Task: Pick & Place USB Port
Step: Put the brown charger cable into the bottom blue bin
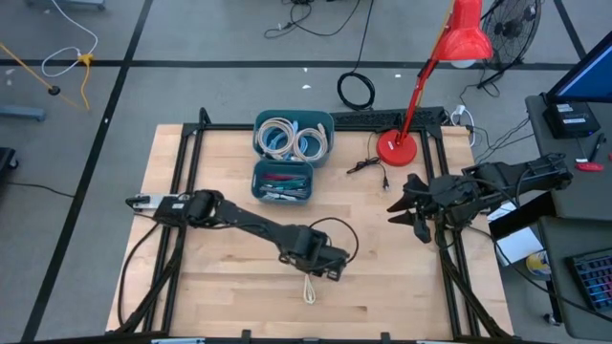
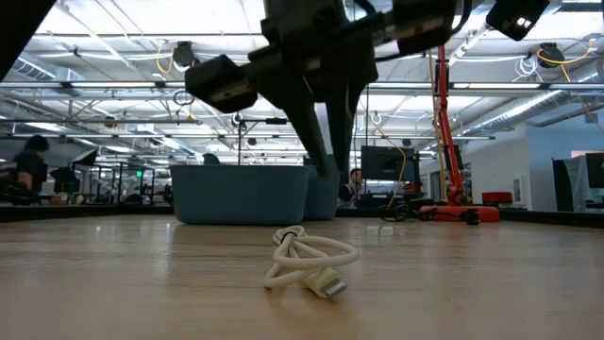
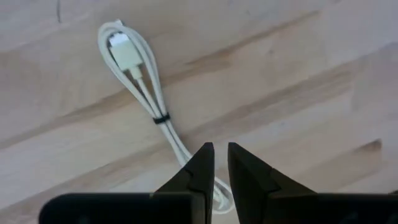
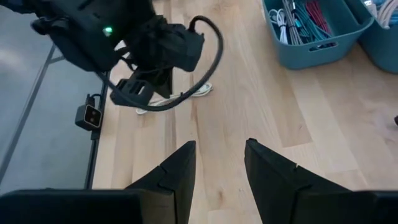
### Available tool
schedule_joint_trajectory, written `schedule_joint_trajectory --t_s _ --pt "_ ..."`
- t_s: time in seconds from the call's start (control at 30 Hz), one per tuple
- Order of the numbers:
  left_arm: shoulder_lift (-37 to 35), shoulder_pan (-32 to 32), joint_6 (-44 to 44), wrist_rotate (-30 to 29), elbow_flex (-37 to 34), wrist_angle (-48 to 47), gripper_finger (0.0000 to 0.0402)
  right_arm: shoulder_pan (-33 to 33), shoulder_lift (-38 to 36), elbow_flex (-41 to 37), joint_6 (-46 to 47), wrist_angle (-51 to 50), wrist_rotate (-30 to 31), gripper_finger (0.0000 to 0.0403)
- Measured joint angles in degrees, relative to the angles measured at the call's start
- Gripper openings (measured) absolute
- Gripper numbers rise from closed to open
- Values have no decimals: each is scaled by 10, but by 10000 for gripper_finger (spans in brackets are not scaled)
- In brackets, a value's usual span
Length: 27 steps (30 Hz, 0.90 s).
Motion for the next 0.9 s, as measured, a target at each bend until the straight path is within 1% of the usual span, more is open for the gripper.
schedule_joint_trajectory --t_s 0.2,0.37,0.53,0.6,0.7,0.9 --pt "0 13 11 11 -6 -28 46 0 -2 0 -4 -9 0 130" --pt "0 15 21 43 -6 -47 47 0 -3 0 -10 -8 0 130" --pt "0 14 45 38 -6 -51 47 0 -3 0 -18 -8 0 130" --pt "0 15 55 39 -6 -42 54 0 -3 0 -21 -8 1 130" --pt "8 21 56 53 -6 -18 89 0 -3 0 -24 -7 2 130" --pt "42 29 59 89 -7 0 190 0 -3 0 -26 -8 2 130"
